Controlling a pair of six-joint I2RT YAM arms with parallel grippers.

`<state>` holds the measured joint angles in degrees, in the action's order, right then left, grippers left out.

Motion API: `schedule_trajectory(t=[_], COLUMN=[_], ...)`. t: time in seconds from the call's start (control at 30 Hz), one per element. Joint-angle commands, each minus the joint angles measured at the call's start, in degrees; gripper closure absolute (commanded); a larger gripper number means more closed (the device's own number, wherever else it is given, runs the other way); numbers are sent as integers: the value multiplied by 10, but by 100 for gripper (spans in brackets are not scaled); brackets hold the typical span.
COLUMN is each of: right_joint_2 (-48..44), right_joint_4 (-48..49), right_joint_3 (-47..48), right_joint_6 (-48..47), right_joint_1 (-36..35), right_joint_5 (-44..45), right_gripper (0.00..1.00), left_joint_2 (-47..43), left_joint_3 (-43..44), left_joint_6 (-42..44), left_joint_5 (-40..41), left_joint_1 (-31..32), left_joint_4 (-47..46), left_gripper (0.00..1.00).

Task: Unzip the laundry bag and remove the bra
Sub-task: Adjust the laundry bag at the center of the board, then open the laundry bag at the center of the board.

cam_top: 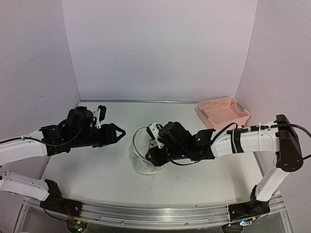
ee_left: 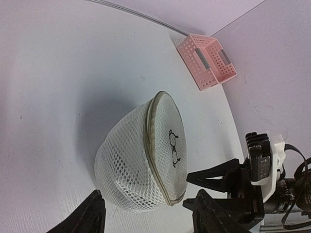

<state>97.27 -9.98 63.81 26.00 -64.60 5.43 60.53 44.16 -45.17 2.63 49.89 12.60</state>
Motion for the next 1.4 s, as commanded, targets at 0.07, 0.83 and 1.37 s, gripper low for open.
schedule_trajectory(t=[0.07,0.83,1.37], right_joint_2=[-45,3,15], right_joint_4=[29,21,21], right_joint_3=[-11,-1,8], right_joint_6=[-55,-195,-195], right_joint_1=[-17,-32,-32], right_joint_5=[6,80,83], right_gripper=[52,54,100], left_joint_2=[5,19,29], left_joint_3=[30,31,37], left_joint_6=[11,18,23], left_joint_5=[-4,-9,-7], left_joint_1=[0,0,1], left_joint_4=[-14,-15,-15], left_gripper=[38,38,38])
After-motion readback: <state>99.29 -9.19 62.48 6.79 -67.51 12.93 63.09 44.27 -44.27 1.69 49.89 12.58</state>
